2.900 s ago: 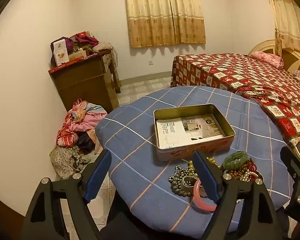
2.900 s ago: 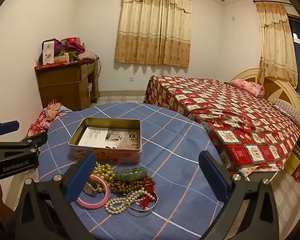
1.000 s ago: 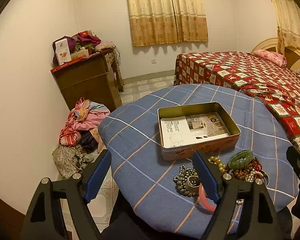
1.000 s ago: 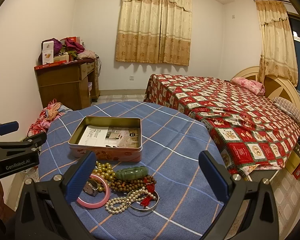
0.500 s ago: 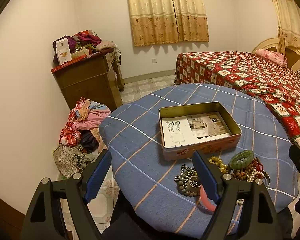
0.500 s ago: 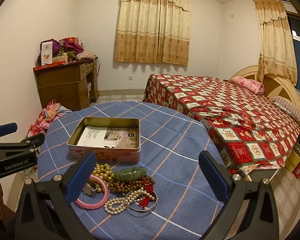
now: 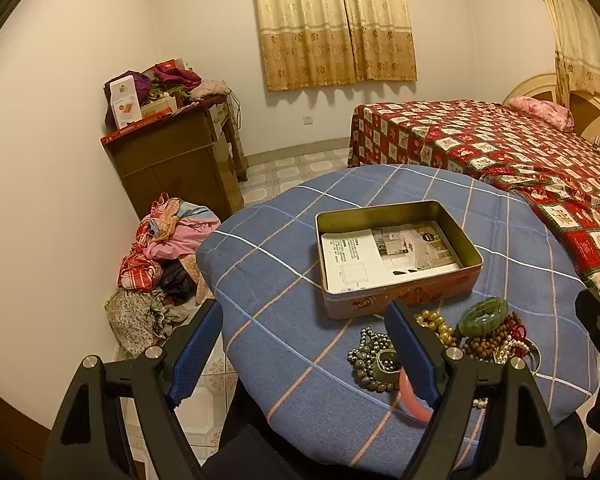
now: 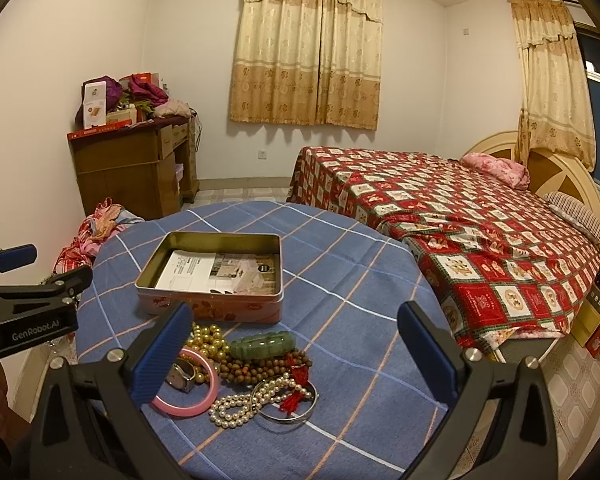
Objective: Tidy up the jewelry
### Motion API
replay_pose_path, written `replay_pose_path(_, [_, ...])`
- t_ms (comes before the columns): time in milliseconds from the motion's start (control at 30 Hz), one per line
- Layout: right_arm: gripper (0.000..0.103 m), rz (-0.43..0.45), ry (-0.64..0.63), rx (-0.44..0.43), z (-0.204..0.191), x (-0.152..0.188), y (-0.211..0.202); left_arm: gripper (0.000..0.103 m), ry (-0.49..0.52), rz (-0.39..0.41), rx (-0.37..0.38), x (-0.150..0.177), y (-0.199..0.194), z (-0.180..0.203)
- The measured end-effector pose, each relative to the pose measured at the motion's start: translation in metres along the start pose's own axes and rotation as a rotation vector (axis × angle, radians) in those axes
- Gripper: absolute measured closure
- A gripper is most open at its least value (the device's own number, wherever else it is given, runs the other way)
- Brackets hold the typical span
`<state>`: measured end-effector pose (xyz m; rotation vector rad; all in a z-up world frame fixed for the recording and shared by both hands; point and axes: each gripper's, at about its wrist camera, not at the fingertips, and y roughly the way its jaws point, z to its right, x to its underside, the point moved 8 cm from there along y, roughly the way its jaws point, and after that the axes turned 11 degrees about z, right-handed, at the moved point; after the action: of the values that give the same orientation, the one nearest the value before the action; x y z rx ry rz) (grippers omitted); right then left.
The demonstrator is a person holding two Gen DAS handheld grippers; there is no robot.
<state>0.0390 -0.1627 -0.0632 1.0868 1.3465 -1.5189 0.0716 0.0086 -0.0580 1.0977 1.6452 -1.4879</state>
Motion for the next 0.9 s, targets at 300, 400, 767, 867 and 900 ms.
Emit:
replay_pose_path(300, [0.000, -0.002, -0.004, 0.003, 0.000, 0.003, 0.003, 0.020, 0.019, -0.011, -0.013, 0.007, 0.011, 0.001])
replay_pose_path(400, [0.000, 0.004, -0.015, 0.030, 0.005, 0.007, 0.010, 0.020, 0.026, -0.046, -0.034, 0.019, 0.027, -0.005])
replay_pose_path(767, [0.000, -0.081, -0.005, 0.078, 0.028, 0.047, 0.043, 0.020, 0.017, -0.107, 0.016, 0.050, 0.048, 0.004])
replay_pose_path(867, [0.000, -0.102, -0.016, 0.074, 0.027, 0.057, 0.047, 0.020, 0.030, -0.108, 0.028, 0.054, 0.047, 0.011])
replay_pose_path(900, [0.000, -0.111, -0.019, 0.070, 0.025, 0.061, 0.049, 0.020, 0.034, -0.109, 0.034, 0.056, 0.046, 0.013])
